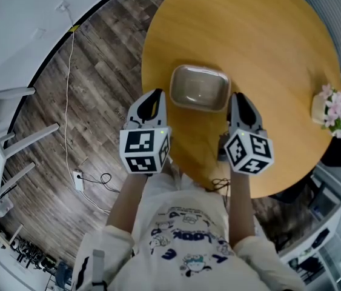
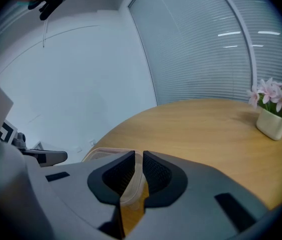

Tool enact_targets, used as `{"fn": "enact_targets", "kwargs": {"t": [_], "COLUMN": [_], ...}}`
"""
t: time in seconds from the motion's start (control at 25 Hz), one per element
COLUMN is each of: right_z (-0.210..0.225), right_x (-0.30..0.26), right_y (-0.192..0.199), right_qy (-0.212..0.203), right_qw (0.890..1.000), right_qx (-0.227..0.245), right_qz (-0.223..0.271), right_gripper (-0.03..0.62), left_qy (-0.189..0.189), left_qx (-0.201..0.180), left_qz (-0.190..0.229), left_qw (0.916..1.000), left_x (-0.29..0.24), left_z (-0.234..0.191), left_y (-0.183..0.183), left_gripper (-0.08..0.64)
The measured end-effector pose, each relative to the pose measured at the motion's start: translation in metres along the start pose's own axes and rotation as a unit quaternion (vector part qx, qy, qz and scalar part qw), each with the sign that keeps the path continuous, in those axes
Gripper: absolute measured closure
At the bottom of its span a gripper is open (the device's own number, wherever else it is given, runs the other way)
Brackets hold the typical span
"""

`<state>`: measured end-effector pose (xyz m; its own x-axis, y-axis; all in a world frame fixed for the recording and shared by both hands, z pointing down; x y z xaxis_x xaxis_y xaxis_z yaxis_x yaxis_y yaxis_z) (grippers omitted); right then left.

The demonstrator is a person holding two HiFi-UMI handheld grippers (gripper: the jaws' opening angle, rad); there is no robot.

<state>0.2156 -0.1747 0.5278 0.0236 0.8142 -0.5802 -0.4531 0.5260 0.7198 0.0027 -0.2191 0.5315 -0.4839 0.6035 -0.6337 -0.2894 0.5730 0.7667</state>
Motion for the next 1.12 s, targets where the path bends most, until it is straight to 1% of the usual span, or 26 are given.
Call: {"fn": "enact_targets", "kwargs": {"t": [0.08, 0.16, 0.36, 0.64, 0.84, 0.92, 1.12], "right_z": [0.002, 0.005, 0.009, 0.016, 0.018, 0.017, 0.013], "right_x": [-0.004, -0.007, -0.015, -0.024, -0.029, -0.030, -0.033], "right_y": [0.003, 0.007, 0.017, 0.027, 0.028, 0.027, 0.022], "right_qy": [-0.003, -0.008, -0.020, -0.038, -0.060, -0.074, -0.113], "right_qw": [1.000, 1.000, 0.998, 0.994, 0.987, 0.984, 0.975], "right_qx": [-0.004, -0.013, -0.039, -0.086, -0.130, -0.148, -0.176], "right_qz": [-0.009, -0.018, -0.040, -0.062, -0.066, -0.071, -0.082], "right_gripper": [0.553, 0.528, 0.509, 0.506, 0.506, 0.506, 0.506], "left_qy": [0.009, 0.015, 0.024, 0.034, 0.043, 0.045, 0.045], "left_qx": [0.009, 0.011, 0.018, 0.029, 0.036, 0.040, 0.048], "left_qz": [-0.002, -0.005, -0.014, -0.023, -0.028, -0.028, -0.030], "left_qw": [0.9999, 0.9998, 0.9995, 0.9987, 0.9980, 0.9978, 0.9974], "left_x": [-0.004, -0.008, -0.016, -0.026, -0.032, -0.033, -0.035], "left_z": [0.003, 0.004, 0.004, 0.004, 0.005, 0.005, 0.001], "left_y": [0.001, 0.003, 0.008, 0.011, 0.012, 0.012, 0.013], "left_gripper": [0.557, 0.555, 0.554, 0.506, 0.489, 0.489, 0.489]}}
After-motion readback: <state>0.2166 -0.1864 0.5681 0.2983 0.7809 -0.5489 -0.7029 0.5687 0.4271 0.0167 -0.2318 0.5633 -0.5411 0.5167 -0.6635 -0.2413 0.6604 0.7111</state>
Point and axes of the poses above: the fingertips, and each gripper's own axes: x backward along the fingers, z to its right, y out of its underside, the point moved 2 cm from there along x, backward along the fingers, and after that the axes turned 11 degrees about -x, right-handed, at the moved point
